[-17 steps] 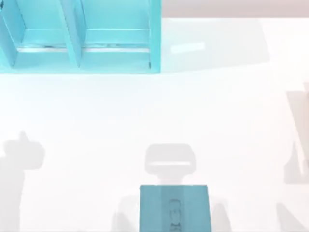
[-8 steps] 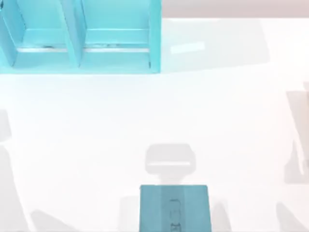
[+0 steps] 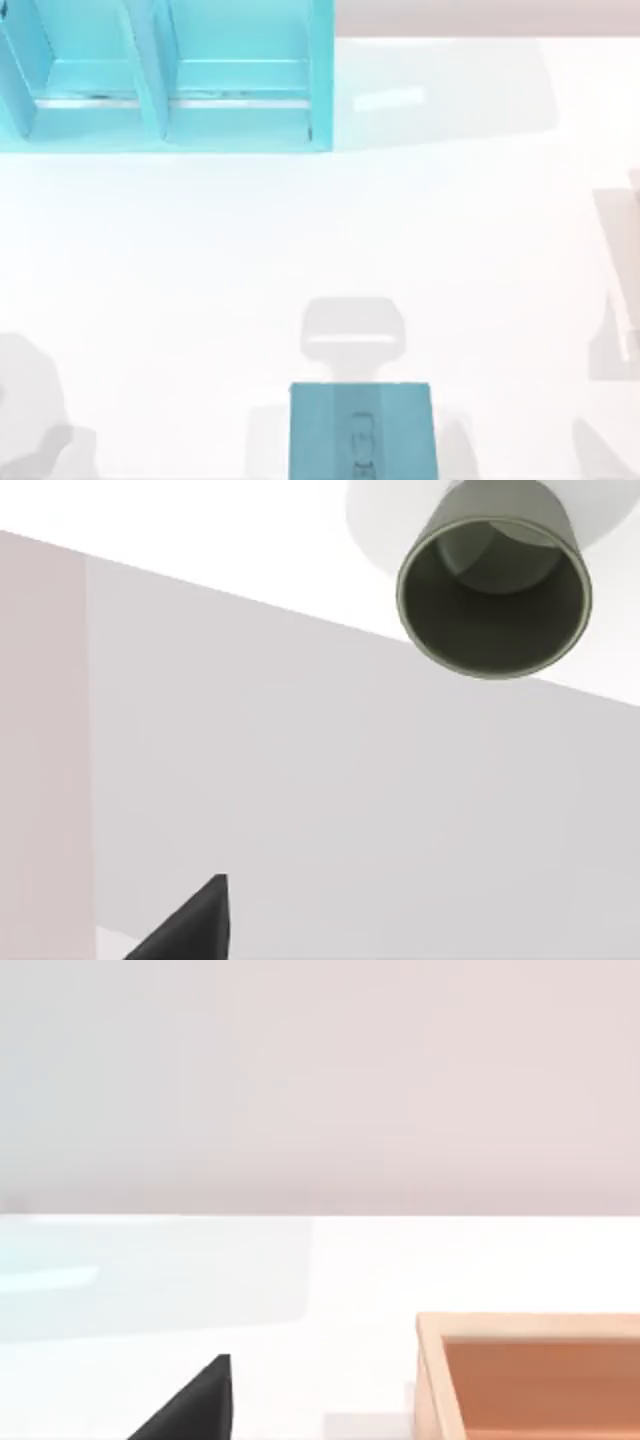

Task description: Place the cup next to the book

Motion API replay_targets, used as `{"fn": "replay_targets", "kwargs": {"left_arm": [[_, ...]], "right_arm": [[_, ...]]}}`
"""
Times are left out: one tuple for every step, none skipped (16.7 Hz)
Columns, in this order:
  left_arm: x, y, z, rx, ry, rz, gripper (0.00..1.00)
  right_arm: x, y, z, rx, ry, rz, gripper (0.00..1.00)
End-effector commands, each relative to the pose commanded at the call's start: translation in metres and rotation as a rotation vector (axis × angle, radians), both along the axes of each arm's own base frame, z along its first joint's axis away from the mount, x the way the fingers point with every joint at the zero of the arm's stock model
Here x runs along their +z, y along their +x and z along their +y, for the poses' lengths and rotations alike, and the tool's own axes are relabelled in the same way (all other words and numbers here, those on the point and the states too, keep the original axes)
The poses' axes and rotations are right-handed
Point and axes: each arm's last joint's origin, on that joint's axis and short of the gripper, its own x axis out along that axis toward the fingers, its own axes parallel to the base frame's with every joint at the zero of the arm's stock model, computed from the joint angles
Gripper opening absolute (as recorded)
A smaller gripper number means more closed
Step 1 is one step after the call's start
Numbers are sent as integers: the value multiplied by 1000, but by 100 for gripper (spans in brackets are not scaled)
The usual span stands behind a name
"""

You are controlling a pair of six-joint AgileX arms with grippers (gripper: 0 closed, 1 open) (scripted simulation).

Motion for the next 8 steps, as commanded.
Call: {"fn": "replay_targets", "kwargs": {"left_arm": [[-9, 4, 10, -41, -32, 52, 100], [-17, 7, 20, -79, -66, 96, 100], [-26, 9, 28, -112, -100, 133, 100], [-34, 11, 35, -139, -132, 164, 100], [-42, 12, 41, -160, -161, 187, 100], [-48, 13, 45, -175, -184, 204, 100], [-52, 14, 49, -188, -202, 216, 100], [-55, 15, 51, -198, -213, 224, 100]], "right_arm": [[0, 0, 0, 0, 0, 0, 100], [0, 0, 0, 0, 0, 0, 100], [0, 0, 0, 0, 0, 0, 100], [0, 0, 0, 0, 0, 0, 100], [0, 0, 0, 0, 0, 0, 100], [0, 0, 0, 0, 0, 0, 100], [0, 0, 0, 0, 0, 0, 100], [0, 0, 0, 0, 0, 0, 100]]}}
